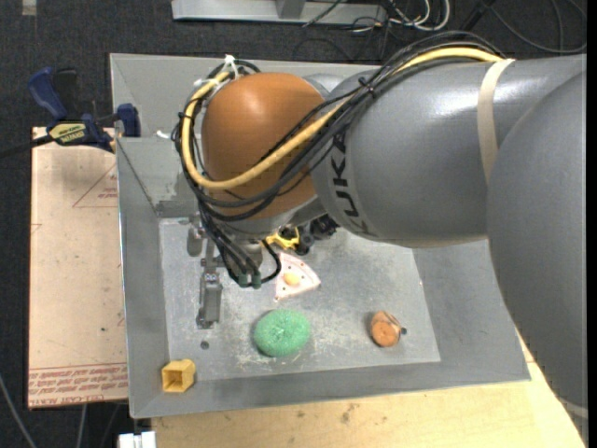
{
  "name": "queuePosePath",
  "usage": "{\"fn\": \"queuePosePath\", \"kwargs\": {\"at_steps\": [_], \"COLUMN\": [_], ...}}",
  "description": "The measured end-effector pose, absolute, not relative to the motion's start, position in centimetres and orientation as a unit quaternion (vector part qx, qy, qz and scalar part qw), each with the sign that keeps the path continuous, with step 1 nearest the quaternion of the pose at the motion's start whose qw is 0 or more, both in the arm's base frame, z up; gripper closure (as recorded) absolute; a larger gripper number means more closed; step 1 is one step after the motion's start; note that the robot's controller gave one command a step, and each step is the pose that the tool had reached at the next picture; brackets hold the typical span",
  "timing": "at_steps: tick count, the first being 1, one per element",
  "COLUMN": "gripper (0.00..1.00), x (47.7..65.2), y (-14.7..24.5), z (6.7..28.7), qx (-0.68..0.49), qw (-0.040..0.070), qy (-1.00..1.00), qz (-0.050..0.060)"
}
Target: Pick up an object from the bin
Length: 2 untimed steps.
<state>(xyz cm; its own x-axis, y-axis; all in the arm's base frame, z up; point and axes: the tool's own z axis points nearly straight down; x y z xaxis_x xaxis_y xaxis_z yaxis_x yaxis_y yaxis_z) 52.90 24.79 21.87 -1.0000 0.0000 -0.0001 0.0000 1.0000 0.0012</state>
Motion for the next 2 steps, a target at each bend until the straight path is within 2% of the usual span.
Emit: {"fn": "queuePosePath", "kwargs": {"at_steps": [1, 2], "gripper": [0.0, 0.0], "x": [50.6, 51.6], "y": [19.4, 14.7], "z": [17.0, 15.9], "qx": [-0.13, -0.091], "qw": [0.002, 0.0], "qy": [0.991, 0.996], "qz": [0.002, 0.001]}}
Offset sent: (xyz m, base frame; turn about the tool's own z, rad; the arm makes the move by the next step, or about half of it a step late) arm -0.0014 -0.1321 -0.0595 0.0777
